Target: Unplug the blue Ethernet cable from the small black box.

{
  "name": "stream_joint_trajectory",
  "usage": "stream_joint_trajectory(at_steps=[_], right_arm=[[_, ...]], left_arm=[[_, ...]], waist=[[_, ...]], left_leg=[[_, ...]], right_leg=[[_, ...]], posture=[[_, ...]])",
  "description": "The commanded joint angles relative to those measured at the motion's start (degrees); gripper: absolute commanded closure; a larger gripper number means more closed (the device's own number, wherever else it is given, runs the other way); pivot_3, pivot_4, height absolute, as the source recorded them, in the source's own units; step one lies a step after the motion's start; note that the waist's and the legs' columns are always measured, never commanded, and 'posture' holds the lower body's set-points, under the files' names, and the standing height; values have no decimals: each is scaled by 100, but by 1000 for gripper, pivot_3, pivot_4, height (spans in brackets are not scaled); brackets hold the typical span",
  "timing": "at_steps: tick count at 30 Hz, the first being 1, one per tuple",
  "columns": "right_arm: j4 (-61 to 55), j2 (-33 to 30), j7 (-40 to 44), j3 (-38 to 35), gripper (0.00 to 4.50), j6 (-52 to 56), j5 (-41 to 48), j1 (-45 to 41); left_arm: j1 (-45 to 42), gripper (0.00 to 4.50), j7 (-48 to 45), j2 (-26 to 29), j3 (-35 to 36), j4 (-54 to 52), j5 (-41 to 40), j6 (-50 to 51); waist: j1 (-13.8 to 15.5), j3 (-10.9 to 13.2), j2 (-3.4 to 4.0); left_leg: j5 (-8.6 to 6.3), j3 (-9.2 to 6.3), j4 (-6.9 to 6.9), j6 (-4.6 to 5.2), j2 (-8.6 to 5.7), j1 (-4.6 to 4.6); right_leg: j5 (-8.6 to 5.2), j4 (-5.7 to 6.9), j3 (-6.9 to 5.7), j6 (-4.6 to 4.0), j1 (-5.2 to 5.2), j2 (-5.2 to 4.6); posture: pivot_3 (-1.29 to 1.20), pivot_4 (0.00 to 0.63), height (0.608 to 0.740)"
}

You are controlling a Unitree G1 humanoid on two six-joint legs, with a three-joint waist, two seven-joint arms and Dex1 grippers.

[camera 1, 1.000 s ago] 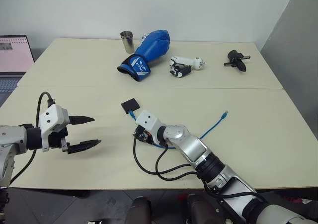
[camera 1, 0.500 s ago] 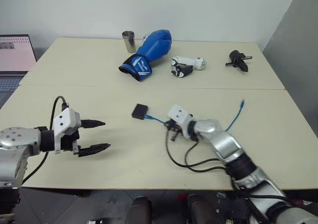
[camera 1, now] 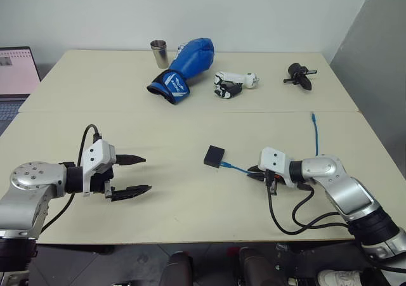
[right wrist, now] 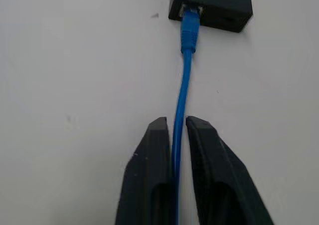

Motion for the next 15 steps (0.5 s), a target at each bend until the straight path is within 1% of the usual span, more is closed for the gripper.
stream_joint_trajectory(at_steps=[1, 2, 6, 11, 15], right_arm=[[-270, 277, -167, -142, 2877, -132, 121, -70], [-268, 401, -195, -196, 2670, -126, 216, -57], [-98, 723, -485, -194, 2670, -149, 109, -63], [421, 1216, -876, -94, 2670, -21, -23, -239], [844, 1391, -995, -14, 2670, -47, -161, -406]], left_arm=[[9, 0, -59, 51, -12, -351, -179, 233], [51, 0, -62, 67, 1, -427, -219, 314], [154, 0, -32, 64, 55, -639, -307, 480], [29, 0, 67, -42, -59, -841, -391, 632], [-117, 0, 57, -89, -146, -841, -368, 638]], waist=[[2, 0, -1], [6, 0, -1], [11, 1, 0], [21, 1, 0], [29, 1, 0]], left_leg=[[0, 0, 0, 0, 0, 0], [0, 0, 0, 0, 0, -1], [0, 1, 0, 0, -1, -2], [0, -3, 1, 0, 0, 0], [0, -1, 1, 0, -1, 0]], right_leg=[[0, 0, 0, 0, 0, 0], [0, -1, 0, 0, 0, 0], [0, -1, 0, 0, 0, 0], [0, 1, 1, -1, 1, 0], [1, 1, -1, -1, 1, 0]], posture=[[0, 150, 740], [0, 150, 740], [0, 150, 740], [0, 150, 740], [0, 150, 740]])
